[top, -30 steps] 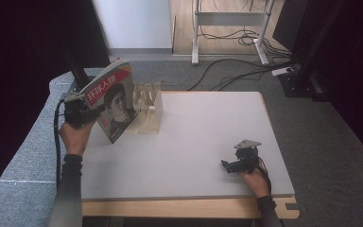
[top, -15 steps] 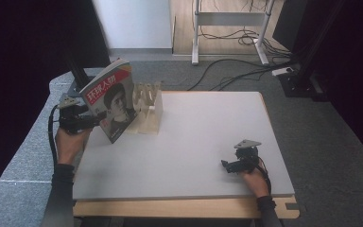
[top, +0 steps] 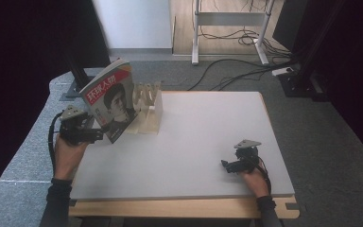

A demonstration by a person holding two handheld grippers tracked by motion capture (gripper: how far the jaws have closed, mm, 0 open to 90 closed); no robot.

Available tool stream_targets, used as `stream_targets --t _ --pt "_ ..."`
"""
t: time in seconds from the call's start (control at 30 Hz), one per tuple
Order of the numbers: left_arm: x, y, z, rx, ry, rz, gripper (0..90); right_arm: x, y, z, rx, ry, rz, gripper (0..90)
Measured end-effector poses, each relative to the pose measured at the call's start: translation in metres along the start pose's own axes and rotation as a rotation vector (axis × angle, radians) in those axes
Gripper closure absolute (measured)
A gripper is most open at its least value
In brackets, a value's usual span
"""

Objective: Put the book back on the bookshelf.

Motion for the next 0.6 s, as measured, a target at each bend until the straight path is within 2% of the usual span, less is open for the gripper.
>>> stream_targets --t 0.23,0.37,0.6 --pt "-0.026 0.005 0.012 0.002 0.041 0.075 0.0 0.000 0.000 0.000 0.001 0.001 0.000 0.0" --pt "-0.039 0.017 0.021 0.007 0.055 0.127 0.0 0.000 0.000 0.000 0.001 0.002 0.000 0.0" --pt "-0.057 0.043 0.037 0.014 0.066 0.193 0.0 0.000 0.000 0.000 0.001 0.001 -0.001 0.0"
Point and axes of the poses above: each handheld gripper's, and its own axes: y roughly forward along the jaws, z roughly out of its underside, x roughly to its left, the point moved 1 cm from there along y, roughly forward along the jaws, and after that the axes turned 8 degrees about x, right-handed, at the moved point
